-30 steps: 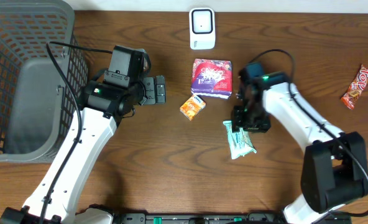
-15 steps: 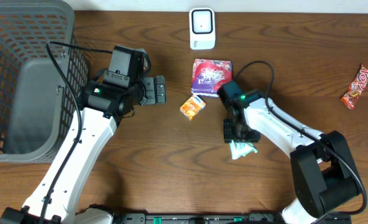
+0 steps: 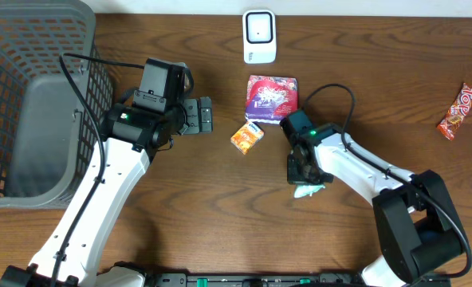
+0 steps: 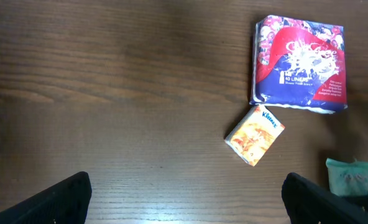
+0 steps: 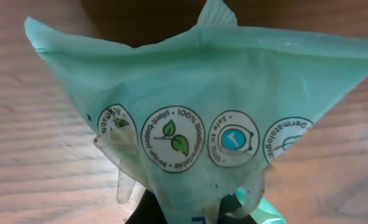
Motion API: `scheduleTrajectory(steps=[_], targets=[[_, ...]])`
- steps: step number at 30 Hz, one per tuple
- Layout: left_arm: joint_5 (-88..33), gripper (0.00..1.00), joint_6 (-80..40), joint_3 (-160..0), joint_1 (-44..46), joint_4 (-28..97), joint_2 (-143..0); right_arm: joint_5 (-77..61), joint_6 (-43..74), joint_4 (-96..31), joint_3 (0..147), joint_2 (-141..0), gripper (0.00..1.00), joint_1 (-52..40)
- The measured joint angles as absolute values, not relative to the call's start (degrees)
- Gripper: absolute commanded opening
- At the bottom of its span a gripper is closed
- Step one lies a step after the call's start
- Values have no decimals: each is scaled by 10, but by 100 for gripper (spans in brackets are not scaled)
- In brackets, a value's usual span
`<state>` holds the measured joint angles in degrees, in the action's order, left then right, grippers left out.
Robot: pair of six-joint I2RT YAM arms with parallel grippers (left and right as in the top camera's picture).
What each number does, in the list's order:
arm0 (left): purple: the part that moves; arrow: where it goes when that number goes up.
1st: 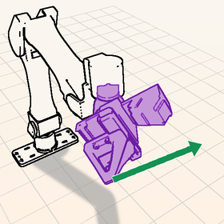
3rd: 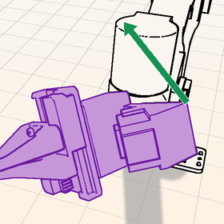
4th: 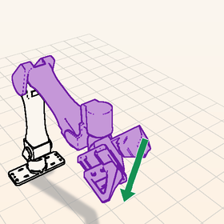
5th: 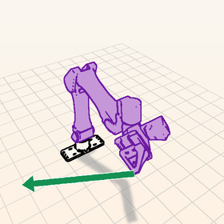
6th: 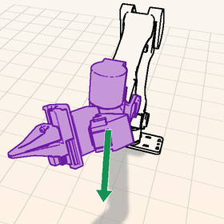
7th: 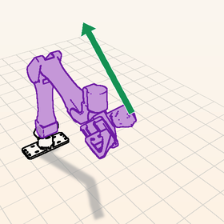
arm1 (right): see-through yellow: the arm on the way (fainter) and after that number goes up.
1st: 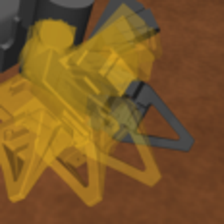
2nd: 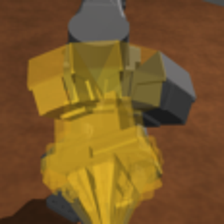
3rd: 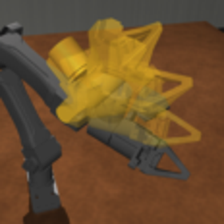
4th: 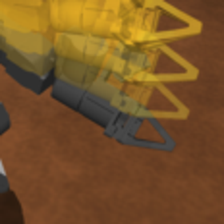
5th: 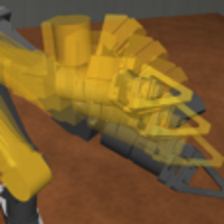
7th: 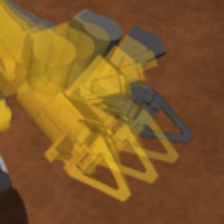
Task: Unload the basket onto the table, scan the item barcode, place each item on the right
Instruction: 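Lift green packet up to the white scanner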
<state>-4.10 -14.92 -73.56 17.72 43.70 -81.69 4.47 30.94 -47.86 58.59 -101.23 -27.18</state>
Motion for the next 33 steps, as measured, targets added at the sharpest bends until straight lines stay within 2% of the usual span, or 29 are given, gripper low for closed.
scheduleTrajectory(steps=[9,16,19,33], targets=[[-41,98,-149,-736,177,437,-817,40,269,-505,758,-1018,1,-264],[-41,98,-149,-736,177,437,-817,30,249,-355,845,-1019,1,-248],[-41,98,-149,-736,177,437,-817,5,248,-328,885,-1035,1,-241],[-41,98,-149,-736,177,437,-817,-71,250,-429,1365,-1392,1,-230]])
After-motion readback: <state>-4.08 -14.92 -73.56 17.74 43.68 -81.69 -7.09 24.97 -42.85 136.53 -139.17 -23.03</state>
